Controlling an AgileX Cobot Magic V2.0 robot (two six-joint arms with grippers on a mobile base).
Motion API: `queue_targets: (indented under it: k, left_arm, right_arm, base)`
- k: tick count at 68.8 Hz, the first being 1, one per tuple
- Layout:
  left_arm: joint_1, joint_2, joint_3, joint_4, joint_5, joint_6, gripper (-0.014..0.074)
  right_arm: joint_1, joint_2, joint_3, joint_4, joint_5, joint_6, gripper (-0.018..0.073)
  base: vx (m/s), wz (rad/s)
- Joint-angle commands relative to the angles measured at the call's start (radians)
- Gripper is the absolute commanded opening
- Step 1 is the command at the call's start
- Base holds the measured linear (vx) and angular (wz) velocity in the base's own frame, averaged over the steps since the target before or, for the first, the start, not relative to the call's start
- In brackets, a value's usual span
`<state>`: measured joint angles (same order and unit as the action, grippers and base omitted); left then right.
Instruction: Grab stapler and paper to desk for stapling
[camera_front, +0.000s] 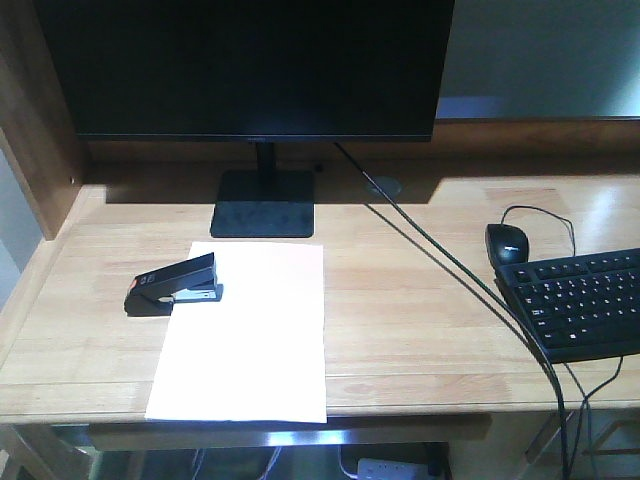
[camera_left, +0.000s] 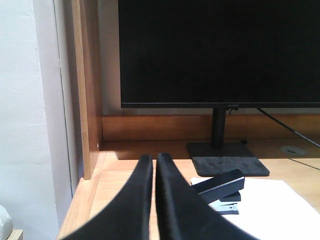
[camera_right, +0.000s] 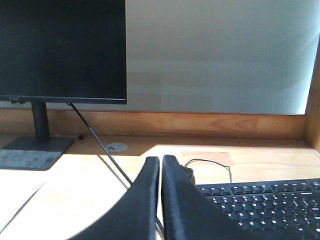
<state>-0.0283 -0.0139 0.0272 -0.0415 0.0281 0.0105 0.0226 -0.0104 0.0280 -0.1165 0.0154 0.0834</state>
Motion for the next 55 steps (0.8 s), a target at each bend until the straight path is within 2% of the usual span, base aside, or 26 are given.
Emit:
queue_targets:
  k: [1,38,55]
  left_arm:
    - [0.001,-0.004,0.027,-0.001,-0.072,-0.011,-0.0007]
    - [0.001,-0.004,0.027,-0.001,-0.072,-0.011,-0.0007]
    - [0.001,-0.004,0.027,-0.001,-0.072,-0.011,-0.0007]
  right_arm:
    - [-0.006,-0.015,0.004,-0.007,-0.083,0.001,-0.0009]
    - [-0.006,-0.016,0.004,0.019,-0.089,-0.012,-0.0009]
    - [-0.006,-0.016,0.004,0.022,-0.105,-0.063,-0.0009]
  base:
    - [0.0,0.0]
    - [0.0,0.0]
    - [0.0,0.0]
